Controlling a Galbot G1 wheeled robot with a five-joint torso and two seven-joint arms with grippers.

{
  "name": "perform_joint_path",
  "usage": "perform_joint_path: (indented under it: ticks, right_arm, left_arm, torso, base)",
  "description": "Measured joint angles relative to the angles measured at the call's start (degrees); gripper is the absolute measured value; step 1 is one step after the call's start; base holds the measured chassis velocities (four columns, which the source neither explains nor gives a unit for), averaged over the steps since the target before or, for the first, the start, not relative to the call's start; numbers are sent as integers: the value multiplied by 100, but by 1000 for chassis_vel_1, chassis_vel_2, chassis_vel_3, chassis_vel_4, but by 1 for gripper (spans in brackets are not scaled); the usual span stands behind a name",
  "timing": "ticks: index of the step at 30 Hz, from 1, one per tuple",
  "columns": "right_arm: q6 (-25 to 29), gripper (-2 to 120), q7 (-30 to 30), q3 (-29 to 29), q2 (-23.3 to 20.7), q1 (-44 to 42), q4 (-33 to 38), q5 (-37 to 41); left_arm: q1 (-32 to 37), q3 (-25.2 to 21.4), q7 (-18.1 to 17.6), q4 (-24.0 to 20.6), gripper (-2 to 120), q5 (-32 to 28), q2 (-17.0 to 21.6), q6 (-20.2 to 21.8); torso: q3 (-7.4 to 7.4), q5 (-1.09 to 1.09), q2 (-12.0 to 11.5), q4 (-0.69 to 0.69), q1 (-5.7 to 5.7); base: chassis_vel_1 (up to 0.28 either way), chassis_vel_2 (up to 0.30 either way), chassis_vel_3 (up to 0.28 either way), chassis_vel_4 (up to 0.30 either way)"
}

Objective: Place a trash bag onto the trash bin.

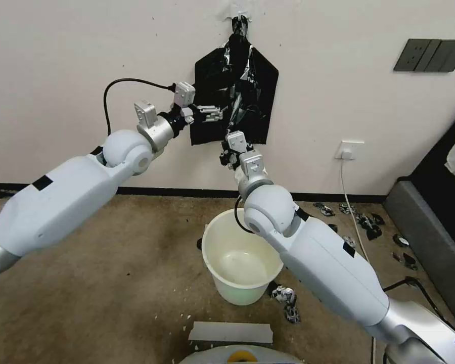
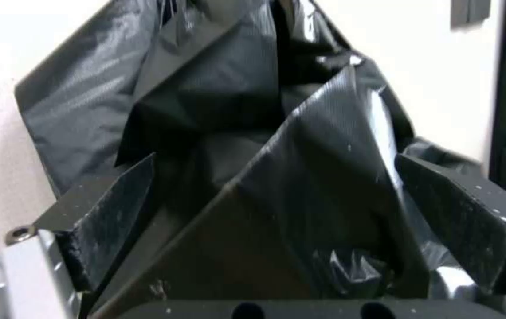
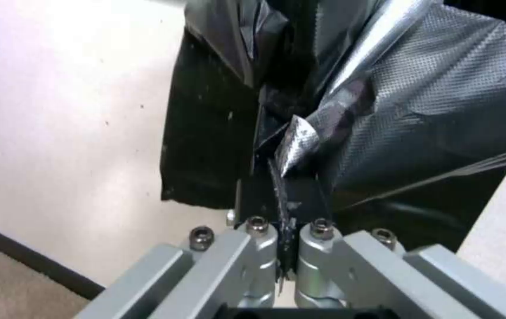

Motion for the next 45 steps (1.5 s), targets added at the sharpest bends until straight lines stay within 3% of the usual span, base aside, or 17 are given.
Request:
perform_joint_path:
  ticks: [16,26,33,35,37,45]
  right_arm:
    - [107,0,-18,14,-6,-52,-2,2]
    - [123,0,-21,39,-8,-49,0,2]
    - [142,0,-21,50,-25,-70,33,1]
    - [147,0,-21,52,-25,-70,48,0]
    - [148,0,-21,52,-25,-70,53,0]
    - [229,0,-24,51,-23,-70,61,-5]
  left_arm:
    - [-593,506,-297,385,88,154,-199,189]
    - [-1173,1024,-179,520,95,102,-326,258]
    - [-1246,1173,-25,568,74,128,-304,359]
    - [-1248,1213,-15,573,62,135,-277,383]
    - [-1248,1218,-14,573,59,138,-267,395]
    - [-1169,1134,-56,543,25,148,-196,417]
  torso:
    - [0,0,0,-1,0]
    - [0,1,0,-2,0]
    - [0,0,0,-1,0]
    - [0,0,0,-1,0]
    - [-1,0,0,-1,0]
    - [-1,0,0,-1,-1]
  base:
    - [0,0,0,0]
    - [0,0,0,0]
    - [0,0,0,0]
    - [0,0,0,0]
    - [0,0,0,0]
    - [0,0,0,0]
